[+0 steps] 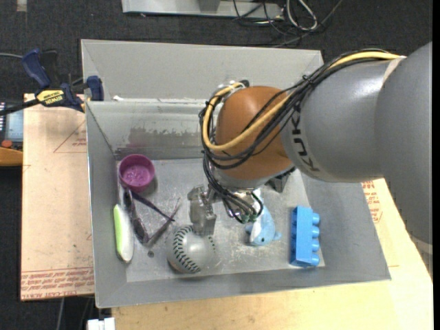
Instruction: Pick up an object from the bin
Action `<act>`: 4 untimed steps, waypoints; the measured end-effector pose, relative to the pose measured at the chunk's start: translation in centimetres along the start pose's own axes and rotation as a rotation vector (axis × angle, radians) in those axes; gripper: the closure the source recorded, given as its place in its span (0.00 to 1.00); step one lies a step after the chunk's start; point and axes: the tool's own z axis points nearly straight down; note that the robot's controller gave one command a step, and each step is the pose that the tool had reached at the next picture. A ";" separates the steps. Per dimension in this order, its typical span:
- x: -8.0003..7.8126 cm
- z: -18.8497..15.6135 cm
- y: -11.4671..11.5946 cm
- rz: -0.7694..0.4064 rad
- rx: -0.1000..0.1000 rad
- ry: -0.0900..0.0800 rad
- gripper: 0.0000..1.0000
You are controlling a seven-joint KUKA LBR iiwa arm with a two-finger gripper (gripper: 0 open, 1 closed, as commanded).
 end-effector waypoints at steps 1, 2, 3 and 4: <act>-4.6 -0.8 4.1 0.243 -0.002 -0.007 0.00; -7.1 -2.2 6.5 0.302 -0.003 -0.011 0.00; -3.6 4.1 6.9 0.224 -0.003 -0.008 0.00; -3.8 3.5 8.9 0.269 -0.004 -0.012 0.00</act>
Offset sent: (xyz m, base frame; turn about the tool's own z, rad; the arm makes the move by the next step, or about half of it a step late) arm 0.0000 0.0000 0.0000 0.0000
